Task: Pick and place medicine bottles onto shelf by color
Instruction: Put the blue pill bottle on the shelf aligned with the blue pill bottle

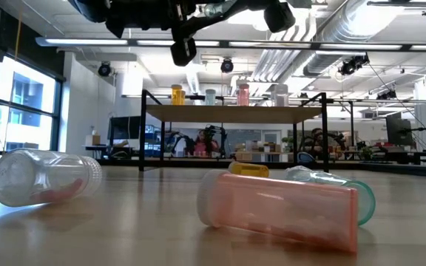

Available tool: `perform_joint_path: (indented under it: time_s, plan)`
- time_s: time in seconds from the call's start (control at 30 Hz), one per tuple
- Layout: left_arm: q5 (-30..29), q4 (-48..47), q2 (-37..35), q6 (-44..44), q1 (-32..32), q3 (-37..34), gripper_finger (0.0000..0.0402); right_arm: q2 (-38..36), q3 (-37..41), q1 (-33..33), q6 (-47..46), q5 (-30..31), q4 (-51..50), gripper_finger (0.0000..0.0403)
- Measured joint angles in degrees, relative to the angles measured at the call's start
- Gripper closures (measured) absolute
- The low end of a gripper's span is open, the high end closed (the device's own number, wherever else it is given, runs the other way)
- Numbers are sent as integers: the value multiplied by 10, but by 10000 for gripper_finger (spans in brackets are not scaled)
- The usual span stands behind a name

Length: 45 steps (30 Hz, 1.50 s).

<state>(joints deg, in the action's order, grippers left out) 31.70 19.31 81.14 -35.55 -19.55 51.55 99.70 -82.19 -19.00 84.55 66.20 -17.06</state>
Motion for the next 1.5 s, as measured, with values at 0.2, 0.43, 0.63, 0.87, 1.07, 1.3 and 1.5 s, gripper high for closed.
perform_joint_path:
  time_s: [0.2,0.43,0.63,0.87,1.07,1.3,1.5]
  plan:
    - [-1,0,0,3,-7,0,300,0,0,0,-34,-8,2,264]
    - [6,0,0,5,-29,0,300,0,0,1,-51,-6,3,224]
    - [-8,5,0,18,-45,0,300,0,0,-1,-75,-19,8,220]
    - [-3,2,0,36,-74,0,300,0,0,-3,-129,-13,11,219]
    - [-4,0,-5,105,-103,0,300,0,0,-3,-218,-11,10,219]
    - [-8,2,-7,165,-112,0,300,0,0,-1,-322,-8,10,219]
    - [-9,9,-26,208,-110,-11,300,0,0,11,-426,-17,9,219]
